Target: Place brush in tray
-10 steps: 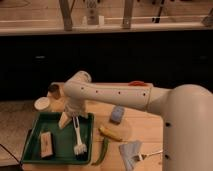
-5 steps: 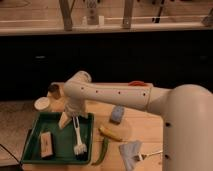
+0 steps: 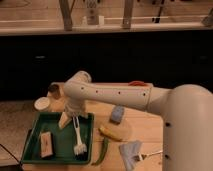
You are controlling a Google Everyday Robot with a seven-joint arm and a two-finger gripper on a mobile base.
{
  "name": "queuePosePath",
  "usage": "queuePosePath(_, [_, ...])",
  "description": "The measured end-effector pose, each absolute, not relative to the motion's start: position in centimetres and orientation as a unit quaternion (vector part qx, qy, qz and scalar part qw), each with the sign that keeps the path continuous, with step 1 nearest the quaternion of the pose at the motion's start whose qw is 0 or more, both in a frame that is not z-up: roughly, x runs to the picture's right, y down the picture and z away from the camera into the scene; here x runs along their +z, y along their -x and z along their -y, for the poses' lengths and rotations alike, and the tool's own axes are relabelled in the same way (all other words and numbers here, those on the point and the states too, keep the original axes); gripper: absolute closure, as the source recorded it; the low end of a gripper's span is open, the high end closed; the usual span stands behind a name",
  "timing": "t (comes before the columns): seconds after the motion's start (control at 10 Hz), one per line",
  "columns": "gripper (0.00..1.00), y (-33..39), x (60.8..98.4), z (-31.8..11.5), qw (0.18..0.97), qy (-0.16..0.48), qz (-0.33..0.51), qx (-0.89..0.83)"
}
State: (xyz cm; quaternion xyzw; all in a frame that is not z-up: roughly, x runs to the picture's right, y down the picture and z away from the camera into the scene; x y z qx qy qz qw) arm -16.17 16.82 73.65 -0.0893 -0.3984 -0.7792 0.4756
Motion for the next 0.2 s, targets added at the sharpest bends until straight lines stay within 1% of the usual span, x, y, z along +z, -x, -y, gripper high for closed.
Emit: queuePosePath(0.2, [0.20,16.17,73.70,-16.91,0.475,0.090,0.399,-0.779])
